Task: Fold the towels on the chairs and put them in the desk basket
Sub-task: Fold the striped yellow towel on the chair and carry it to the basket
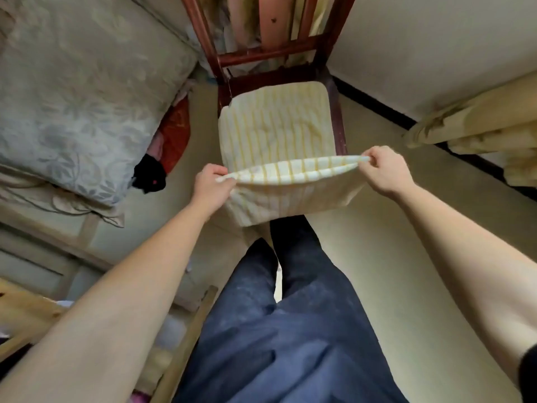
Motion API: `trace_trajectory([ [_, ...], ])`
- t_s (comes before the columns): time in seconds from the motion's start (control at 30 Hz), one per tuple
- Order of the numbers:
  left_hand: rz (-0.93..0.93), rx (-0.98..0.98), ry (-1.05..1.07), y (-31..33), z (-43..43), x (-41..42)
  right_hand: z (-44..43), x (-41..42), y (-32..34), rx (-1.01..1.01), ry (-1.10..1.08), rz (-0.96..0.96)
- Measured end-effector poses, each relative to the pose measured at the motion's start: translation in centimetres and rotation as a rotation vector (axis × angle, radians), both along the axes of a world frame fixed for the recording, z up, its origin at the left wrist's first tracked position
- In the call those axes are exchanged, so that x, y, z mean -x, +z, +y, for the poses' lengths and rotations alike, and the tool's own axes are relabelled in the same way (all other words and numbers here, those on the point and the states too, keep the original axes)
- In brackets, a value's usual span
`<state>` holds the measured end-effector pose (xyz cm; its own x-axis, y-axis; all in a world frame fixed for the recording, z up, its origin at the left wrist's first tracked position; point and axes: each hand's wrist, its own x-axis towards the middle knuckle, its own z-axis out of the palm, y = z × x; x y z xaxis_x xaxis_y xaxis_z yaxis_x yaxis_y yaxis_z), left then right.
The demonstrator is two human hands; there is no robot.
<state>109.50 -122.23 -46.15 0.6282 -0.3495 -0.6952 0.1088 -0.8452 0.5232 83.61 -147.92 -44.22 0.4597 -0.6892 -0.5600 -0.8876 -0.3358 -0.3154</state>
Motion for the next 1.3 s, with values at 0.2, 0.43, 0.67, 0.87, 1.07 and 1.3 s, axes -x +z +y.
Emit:
trace_trajectory([
  [0.2,0.029,0.156,0.376,-4.4,-7.1,-6.7,-6.5,-8.0,-4.7,-0.073,-0.245,-0.19],
  [0.43,-0.158,0.046,0.288,-10.7,-12.3,-11.5,-11.0,-13.0,-11.0,-0.074,-0.243,-0.251],
  [0.67,-0.326,-0.027,0.235,-17.5,-15.0,-15.3,-14.1,-19.0,-18.9,0.0,-0.382,-0.33],
  [0.87,-0.322,0.005,0.582,-19.9,-14.1,-15.6,-12.2,-19.2,-22.2,0.026,-0.634,-0.42],
  [1.07,-0.092,-0.195,0.608,-16.0,-6.6,-5.5,-3.4,-11.4,-19.7,0.12,-0.391,-0.218],
  [1.3,0.322,-0.041,0.283,-14.8,1.0,1.7,6.1,-5.9,-18.7,0.129,0.199,-0.102],
])
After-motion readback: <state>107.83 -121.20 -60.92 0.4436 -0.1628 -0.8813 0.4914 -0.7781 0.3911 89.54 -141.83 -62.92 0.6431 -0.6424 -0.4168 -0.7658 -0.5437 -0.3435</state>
